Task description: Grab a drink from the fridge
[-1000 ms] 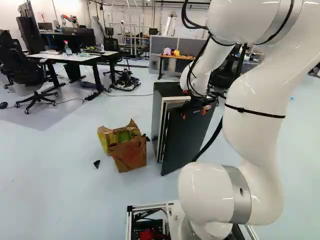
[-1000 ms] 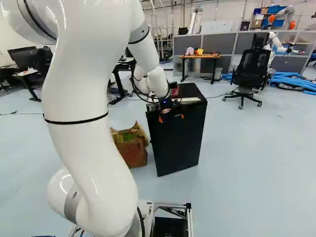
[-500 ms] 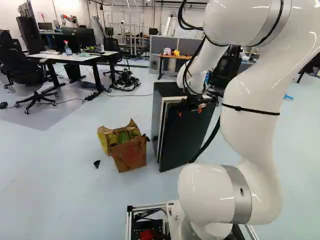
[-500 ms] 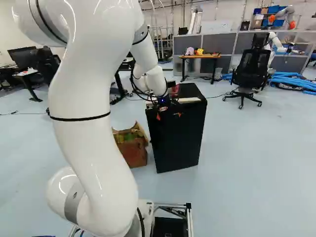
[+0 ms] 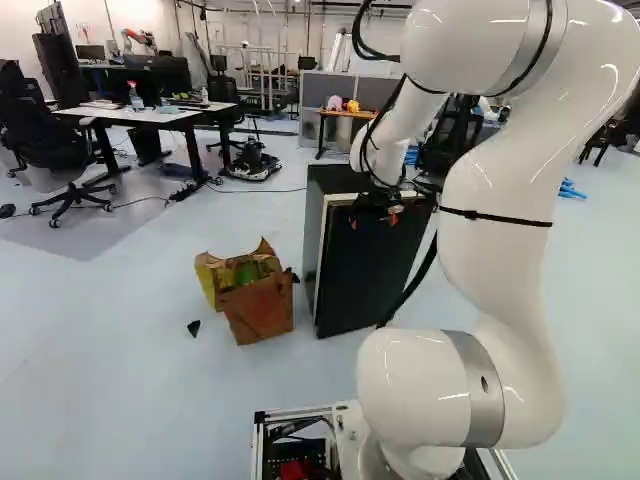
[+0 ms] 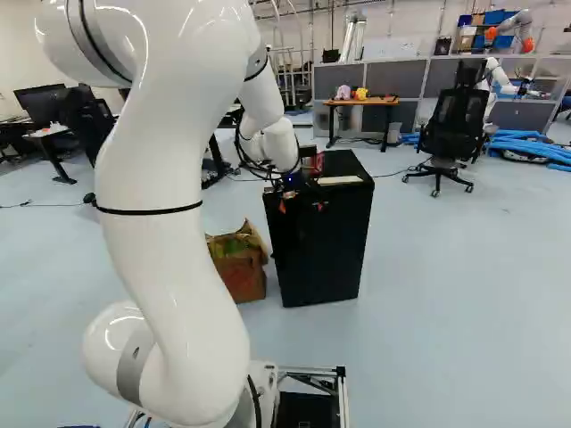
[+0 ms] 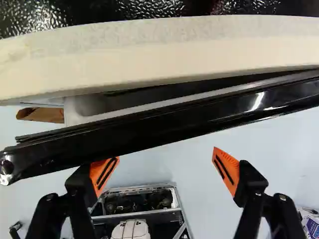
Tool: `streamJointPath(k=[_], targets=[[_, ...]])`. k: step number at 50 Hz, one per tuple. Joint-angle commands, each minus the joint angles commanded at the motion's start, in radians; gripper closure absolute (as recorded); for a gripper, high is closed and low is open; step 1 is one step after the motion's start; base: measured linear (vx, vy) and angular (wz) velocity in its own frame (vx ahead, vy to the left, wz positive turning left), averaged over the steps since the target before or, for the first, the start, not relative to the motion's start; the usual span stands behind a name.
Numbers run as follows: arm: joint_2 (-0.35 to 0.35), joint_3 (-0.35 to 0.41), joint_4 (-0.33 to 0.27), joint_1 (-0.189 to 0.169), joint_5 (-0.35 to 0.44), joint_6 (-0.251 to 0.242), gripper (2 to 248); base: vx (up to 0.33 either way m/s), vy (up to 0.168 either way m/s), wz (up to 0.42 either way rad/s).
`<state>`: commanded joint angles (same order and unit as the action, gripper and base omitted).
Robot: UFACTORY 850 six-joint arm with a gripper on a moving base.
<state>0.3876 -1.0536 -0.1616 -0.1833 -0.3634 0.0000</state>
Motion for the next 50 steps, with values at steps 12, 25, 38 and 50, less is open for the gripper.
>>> streamJointPath(k=[12, 25, 38, 50], targets=[[0.012, -0.016, 0.046, 0.006, 0.000, 0.000, 3, 0.000, 0.000, 0.000], [0.012, -0.016, 0.077, 0.006, 0.000, 0.000, 3, 0.000, 0.000, 0.000], [0.012, -0.016, 0.077, 0.006, 0.000, 0.000, 3, 0.000, 0.000, 0.000], [0.012, -0.016, 0.077, 0.006, 0.013, 0.000, 3, 0.000, 0.000, 0.000]])
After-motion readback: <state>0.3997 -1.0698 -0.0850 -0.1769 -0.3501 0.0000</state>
